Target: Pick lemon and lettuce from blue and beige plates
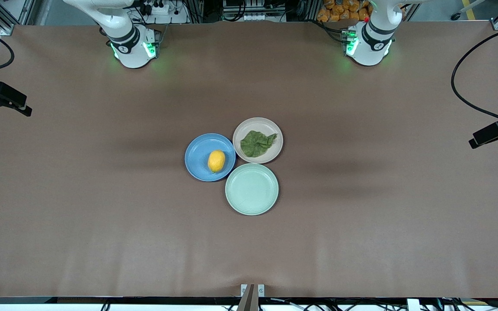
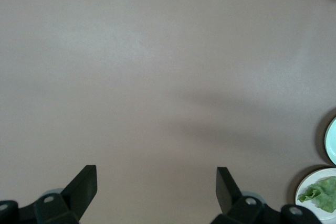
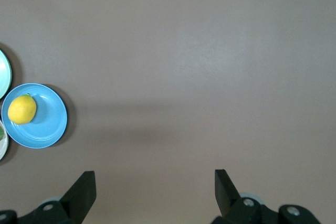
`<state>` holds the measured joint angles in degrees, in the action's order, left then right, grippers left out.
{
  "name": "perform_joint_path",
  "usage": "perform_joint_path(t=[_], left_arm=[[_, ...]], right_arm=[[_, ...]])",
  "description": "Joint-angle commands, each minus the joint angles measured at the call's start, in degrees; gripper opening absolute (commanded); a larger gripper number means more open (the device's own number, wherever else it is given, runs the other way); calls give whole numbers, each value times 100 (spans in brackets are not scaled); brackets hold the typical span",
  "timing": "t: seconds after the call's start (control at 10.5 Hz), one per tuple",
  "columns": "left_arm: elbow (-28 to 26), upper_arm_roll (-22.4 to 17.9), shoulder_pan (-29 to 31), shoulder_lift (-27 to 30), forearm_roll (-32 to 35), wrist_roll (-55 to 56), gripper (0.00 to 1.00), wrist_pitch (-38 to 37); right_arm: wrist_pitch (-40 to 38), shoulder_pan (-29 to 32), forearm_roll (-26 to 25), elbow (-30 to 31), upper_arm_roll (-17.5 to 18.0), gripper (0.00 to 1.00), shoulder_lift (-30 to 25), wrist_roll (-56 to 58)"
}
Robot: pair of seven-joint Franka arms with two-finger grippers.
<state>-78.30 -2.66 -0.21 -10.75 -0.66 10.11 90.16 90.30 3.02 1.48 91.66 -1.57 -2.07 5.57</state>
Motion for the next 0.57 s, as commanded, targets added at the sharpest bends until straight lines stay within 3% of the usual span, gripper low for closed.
perform_joint_path(t=[0.0, 0.48], left_arm=[[-1, -16, 3, 29, -92, -193, 100, -42], [-1, -16, 3, 29, -101, -211, 100, -42]], right_arm=[[-12, -12, -78, 140, 42, 100, -21, 14], [50, -83, -69, 475, 174, 100, -12, 6]])
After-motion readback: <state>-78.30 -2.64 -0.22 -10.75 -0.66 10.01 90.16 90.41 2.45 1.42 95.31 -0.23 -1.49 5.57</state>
